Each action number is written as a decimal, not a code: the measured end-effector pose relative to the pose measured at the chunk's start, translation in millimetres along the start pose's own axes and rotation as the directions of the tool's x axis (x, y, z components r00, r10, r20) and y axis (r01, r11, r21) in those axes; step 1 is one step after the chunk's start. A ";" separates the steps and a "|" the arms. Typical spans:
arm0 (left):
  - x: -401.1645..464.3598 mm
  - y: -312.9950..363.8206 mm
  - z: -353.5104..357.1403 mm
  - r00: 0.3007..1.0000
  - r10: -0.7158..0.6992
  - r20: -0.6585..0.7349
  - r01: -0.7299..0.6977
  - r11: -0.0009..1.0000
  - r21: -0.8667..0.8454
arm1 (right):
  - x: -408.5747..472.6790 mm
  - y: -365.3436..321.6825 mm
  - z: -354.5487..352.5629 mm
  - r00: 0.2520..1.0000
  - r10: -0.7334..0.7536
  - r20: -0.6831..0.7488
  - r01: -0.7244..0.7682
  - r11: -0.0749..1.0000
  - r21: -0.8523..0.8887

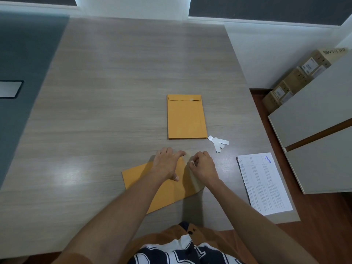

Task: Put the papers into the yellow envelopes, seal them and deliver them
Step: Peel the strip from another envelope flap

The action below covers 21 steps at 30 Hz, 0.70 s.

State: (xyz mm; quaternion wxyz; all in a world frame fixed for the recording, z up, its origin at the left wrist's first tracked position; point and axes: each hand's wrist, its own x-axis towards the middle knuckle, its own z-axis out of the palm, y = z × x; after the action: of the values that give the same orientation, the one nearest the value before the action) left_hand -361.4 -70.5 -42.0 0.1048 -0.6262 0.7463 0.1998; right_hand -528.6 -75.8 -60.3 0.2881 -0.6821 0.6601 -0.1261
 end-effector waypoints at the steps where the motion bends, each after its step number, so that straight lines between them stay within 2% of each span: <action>1: 0.0 -0.1 -0.1 1.000 0.000 -0.001 0.000 1.000 0.001 | 0.7 -0.9 0.4 1.000 0.010 0.001 -0.010 1.000 0.003; 6: 0.6 -0.7 0.2 1.000 0.000 0.006 0.000 1.000 -0.002 | 1.7 1.9 3.4 0.999 0.030 -0.040 -0.031 0.999 -0.020; 12: 0.7 -0.6 -0.5 1.000 0.000 0.010 0.000 1.000 -0.005 | -7.8 15.9 4.1 0.992 -0.119 -0.040 0.119 0.993 -0.007; 21: 0.2 -0.4 0.3 1.000 0.001 -0.004 -0.001 1.000 -0.016 | -11.4 18.2 5.9 0.988 -0.141 -0.070 0.141 0.990 0.007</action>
State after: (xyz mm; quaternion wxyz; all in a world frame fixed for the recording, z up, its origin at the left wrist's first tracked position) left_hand -361.1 -70.6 -42.4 0.0984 -0.6271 0.7451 0.2046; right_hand -541.5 -62.7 -72.8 0.2597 -0.7206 0.6190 -0.1736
